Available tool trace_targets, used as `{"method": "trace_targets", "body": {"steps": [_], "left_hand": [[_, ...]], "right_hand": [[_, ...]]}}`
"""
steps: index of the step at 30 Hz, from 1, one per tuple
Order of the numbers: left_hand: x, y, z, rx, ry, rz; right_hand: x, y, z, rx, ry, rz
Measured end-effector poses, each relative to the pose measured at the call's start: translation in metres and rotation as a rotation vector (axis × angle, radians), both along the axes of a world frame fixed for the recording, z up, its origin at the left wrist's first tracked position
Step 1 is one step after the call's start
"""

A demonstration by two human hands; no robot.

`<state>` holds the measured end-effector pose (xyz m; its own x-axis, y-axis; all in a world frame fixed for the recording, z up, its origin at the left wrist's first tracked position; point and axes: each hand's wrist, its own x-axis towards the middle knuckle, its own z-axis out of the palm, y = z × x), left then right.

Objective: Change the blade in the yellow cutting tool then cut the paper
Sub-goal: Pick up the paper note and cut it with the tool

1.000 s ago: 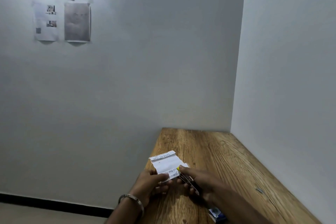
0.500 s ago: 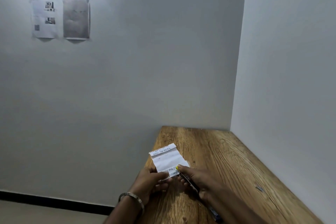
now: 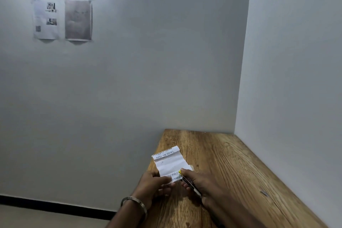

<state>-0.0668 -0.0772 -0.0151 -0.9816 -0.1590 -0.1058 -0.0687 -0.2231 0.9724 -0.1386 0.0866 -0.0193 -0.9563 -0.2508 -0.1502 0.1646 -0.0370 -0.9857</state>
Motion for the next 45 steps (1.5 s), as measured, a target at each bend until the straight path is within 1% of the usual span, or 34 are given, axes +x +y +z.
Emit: {"method": "trace_targets", "body": {"steps": [7,12,17,23,27,32,38,41,45], "left_hand": [[0.000,0.000,-0.001,-0.001,0.007,0.010],[0.002,0.002,0.001,-0.005,0.014,0.025],[0.004,0.002,0.002,0.003,0.012,0.036],[0.005,0.001,0.002,0.020,0.000,0.040],[0.003,-0.001,0.002,0.049,-0.010,0.034],[0.002,0.000,0.000,0.044,0.003,0.029],[0.002,0.001,-0.001,0.023,0.000,0.022],[0.002,0.001,0.000,0.013,-0.010,0.015],[0.002,0.001,0.000,0.006,-0.016,0.006]], "right_hand": [[0.001,0.001,0.002,-0.018,-0.092,0.068],[0.000,0.004,0.007,-0.103,-0.214,0.226],[0.000,0.006,0.009,-0.098,-0.207,0.262],[-0.006,0.021,0.015,-0.058,-0.195,0.257],[-0.010,0.046,0.020,0.019,-0.104,0.245],[-0.011,0.091,0.029,0.096,0.066,0.173],[-0.010,0.129,0.035,0.247,0.241,0.005],[-0.007,0.143,0.033,0.407,0.392,-0.105],[-0.001,0.156,0.024,0.695,0.566,-0.207]]}}
